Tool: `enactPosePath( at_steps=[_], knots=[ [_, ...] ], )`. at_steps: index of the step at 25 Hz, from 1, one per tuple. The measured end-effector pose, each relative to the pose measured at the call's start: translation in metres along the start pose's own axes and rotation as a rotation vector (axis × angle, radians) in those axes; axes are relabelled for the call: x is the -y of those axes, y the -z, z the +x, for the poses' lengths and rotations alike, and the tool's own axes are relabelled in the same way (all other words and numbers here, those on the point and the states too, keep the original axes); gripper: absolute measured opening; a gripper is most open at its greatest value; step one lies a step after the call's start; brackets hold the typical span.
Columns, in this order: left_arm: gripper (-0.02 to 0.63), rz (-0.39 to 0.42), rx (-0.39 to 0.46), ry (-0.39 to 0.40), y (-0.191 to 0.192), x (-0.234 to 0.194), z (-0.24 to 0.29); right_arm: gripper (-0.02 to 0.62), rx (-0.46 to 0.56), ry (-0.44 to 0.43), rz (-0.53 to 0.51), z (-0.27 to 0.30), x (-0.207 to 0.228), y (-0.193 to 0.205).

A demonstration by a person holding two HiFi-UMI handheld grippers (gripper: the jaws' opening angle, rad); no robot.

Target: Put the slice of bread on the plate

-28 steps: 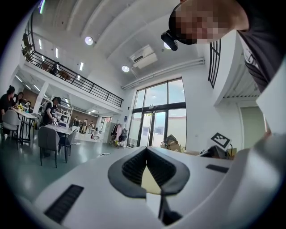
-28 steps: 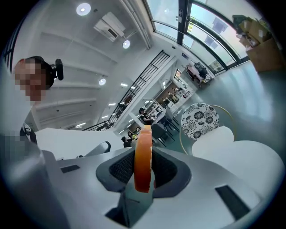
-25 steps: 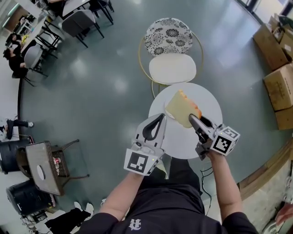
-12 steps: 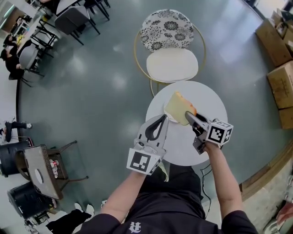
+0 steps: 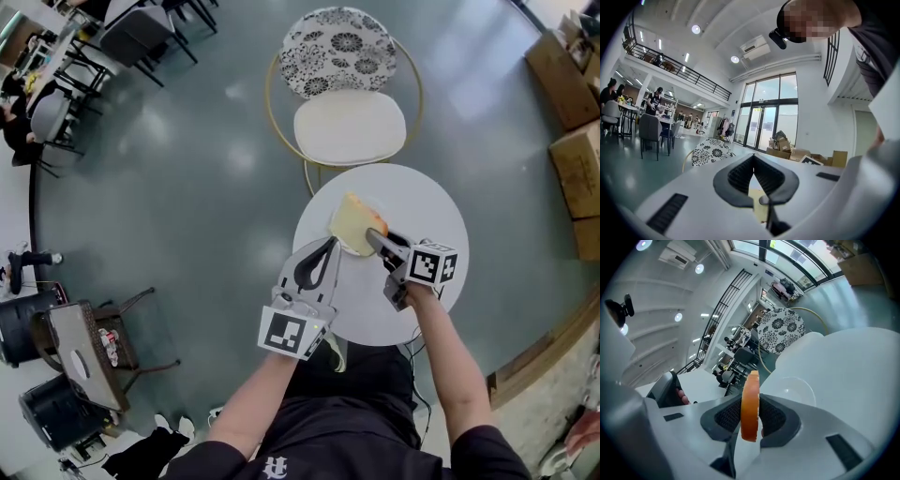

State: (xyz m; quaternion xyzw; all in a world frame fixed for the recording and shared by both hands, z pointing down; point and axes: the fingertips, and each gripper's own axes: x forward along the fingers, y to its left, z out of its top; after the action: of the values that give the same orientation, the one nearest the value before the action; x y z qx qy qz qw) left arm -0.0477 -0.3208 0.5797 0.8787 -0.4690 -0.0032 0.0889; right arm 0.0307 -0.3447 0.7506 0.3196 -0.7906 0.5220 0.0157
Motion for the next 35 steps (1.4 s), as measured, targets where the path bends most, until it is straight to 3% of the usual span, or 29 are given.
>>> enactPosePath(
  at_steps=[8,11,17,24,29,35],
  knots=[
    [0.006,-0.01,-0.018,-0.005,0.012,-0.007,0.004,0.098,-0.031,0.09,-0.003,0.008,0.026,0.009],
    [0.006,-0.021,-0.029,0.002,0.014,-0.007,0.004,0.105,-0.046,0.168,-0.088,0.007,0.032,0.012],
    [0.006,-0.056,-0.057,0.002,0.021,-0.005,0.002,0.177,-0.107,0.394,-0.326,0.005,0.047,0.012],
    [0.006,-0.059,-0.063,-0.002,0.022,-0.009,-0.002,0.209,-0.125,0.501,-0.346,0.005,0.067,0.017],
    [0.006,-0.057,-0.081,-0.001,0.018,-0.01,-0.004,0.209,-0.078,0.509,-0.393,-0.006,0.05,0.002],
    [0.006,-0.029,-0.121,0.007,-0.002,-0.002,-0.005,0.207,-0.015,0.405,-0.46,-0.018,-0.016,-0.019]
  ],
)
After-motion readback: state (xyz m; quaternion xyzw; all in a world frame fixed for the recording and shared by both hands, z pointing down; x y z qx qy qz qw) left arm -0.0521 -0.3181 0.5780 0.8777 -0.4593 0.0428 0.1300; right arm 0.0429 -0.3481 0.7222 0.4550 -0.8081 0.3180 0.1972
